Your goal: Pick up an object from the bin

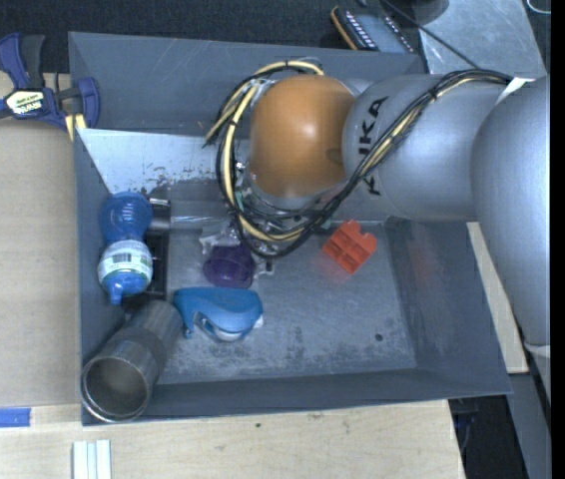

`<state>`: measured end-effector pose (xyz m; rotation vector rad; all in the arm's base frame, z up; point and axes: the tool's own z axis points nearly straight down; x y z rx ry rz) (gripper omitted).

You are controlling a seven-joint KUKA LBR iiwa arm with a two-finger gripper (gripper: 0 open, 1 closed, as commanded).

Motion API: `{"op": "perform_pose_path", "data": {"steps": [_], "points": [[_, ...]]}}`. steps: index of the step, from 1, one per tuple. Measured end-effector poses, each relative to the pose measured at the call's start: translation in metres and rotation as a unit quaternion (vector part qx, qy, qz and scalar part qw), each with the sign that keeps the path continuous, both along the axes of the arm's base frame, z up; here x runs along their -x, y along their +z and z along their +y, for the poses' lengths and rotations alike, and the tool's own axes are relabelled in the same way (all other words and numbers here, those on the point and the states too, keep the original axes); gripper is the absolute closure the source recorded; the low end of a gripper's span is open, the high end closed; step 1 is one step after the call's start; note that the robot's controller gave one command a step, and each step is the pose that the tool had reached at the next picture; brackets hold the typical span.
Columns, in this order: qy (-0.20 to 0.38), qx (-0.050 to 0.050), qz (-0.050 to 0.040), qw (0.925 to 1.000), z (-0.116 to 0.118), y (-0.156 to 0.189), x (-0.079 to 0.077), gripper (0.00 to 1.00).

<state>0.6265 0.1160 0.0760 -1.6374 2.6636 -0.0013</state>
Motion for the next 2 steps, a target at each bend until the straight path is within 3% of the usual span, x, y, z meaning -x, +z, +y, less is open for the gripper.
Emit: {"op": "perform_pose_path", "data": {"steps": [2], "points": [[0.000,0.000,0.0012,1.0000,0.000,0.018,0.001,1.00]]}}
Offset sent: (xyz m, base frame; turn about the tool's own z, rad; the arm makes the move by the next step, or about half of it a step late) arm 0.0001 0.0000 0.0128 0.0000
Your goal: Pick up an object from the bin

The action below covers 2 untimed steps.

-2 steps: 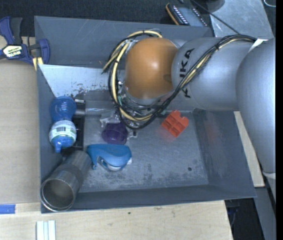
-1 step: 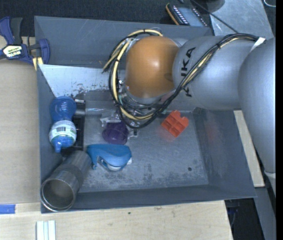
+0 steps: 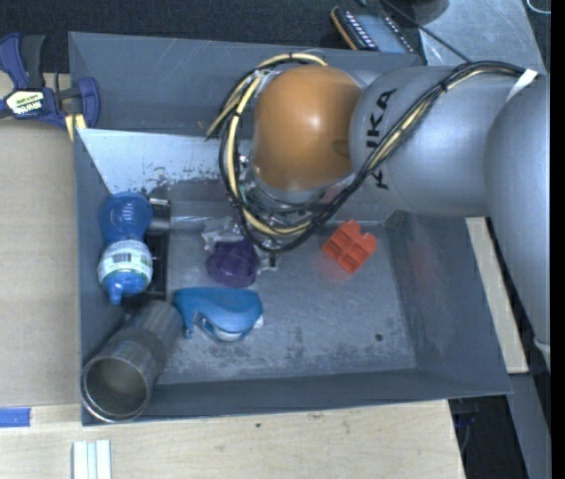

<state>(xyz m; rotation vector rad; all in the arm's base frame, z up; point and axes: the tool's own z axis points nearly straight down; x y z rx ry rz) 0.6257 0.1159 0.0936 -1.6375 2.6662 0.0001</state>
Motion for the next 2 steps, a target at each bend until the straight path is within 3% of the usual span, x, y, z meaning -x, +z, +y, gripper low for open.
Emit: {"op": "perform_pose_path", "data": {"steps": [2], "points": [[-0.001,0.000,-0.0008,1.0000,0.0000,0.0205,-0.0006,1.00]]}}
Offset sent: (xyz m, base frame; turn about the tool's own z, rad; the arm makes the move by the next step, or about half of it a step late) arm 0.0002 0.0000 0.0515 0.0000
